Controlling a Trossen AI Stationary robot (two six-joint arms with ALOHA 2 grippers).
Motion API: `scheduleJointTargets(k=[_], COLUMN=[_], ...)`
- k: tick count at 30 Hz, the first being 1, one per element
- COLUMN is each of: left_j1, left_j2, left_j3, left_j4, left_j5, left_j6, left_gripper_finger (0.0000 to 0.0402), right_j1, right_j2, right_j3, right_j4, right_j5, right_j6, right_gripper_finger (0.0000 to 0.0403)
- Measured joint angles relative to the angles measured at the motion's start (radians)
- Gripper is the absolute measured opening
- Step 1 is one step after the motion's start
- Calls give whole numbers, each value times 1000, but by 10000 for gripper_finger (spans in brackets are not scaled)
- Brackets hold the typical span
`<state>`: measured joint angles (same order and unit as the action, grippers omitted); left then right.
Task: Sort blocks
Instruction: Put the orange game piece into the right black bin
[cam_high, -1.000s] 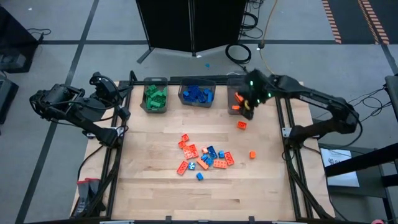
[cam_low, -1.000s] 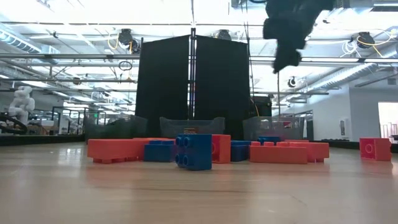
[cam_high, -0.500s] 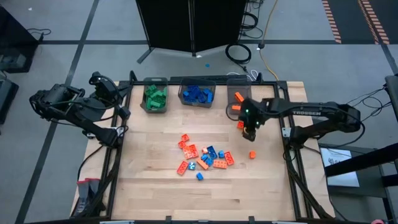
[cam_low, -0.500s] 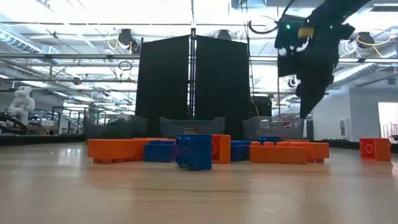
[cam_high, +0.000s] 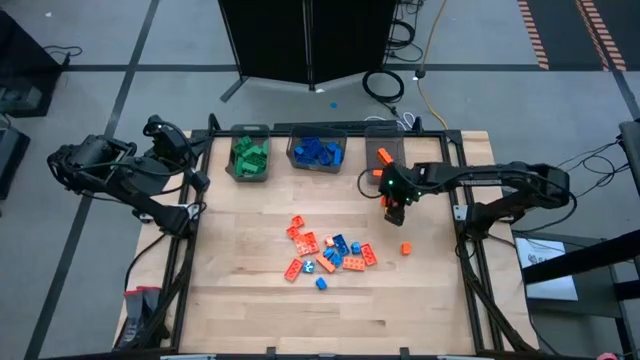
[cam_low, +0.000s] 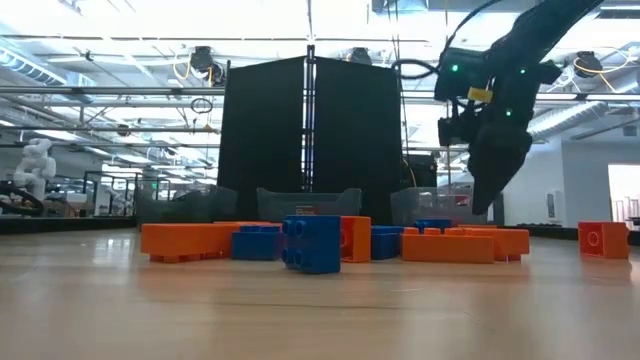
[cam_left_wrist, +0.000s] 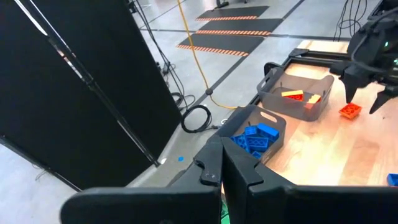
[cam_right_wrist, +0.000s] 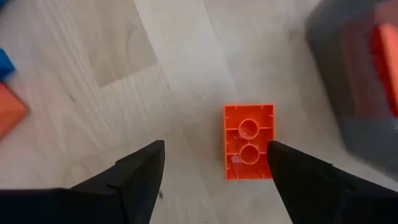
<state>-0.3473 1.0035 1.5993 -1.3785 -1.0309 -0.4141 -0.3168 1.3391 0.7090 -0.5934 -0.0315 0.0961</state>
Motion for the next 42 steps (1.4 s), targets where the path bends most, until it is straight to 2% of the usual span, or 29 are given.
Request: scheduleJointTargets(k=[11, 15, 18, 23, 24, 29, 37, 39, 42], left_j1=[0, 0, 0, 0, 0, 0, 0, 0, 0], left_j2=[0, 0, 0, 0, 0, 0, 1, 4, 6], left_j3=[0, 0, 0, 0, 0, 0, 0, 0, -22], left_j4=[0, 0, 0, 0, 0, 0, 0, 0, 11], left_j5=[0, 0, 0, 0, 0, 0, 0, 0, -4], left_j6=[1, 1, 0, 0, 1, 1, -23, -51, -58], left_gripper_finger=[0, 0, 0, 0, 0, 0, 0, 0, 0], right_j1=[-18, -18, -18, -12, -8, 8, 10, 8, -26], right_j2=[160, 176, 176, 163, 155, 113, -48, -94, -132], right_j3=[4, 4, 3, 3, 2, 17, 148, 168, 170], right_j4=[77, 87, 89, 73, 71, 49, 60, 73, 111], right_j5=[54, 75, 86, 91, 86, 60, -4, 14, 124], right_j6=[-31, -19, 24, 148, 159, 185, 122, 87, 84], right_gripper_finger=[279, 258, 210, 71, 57, 57, 57, 57, 57])
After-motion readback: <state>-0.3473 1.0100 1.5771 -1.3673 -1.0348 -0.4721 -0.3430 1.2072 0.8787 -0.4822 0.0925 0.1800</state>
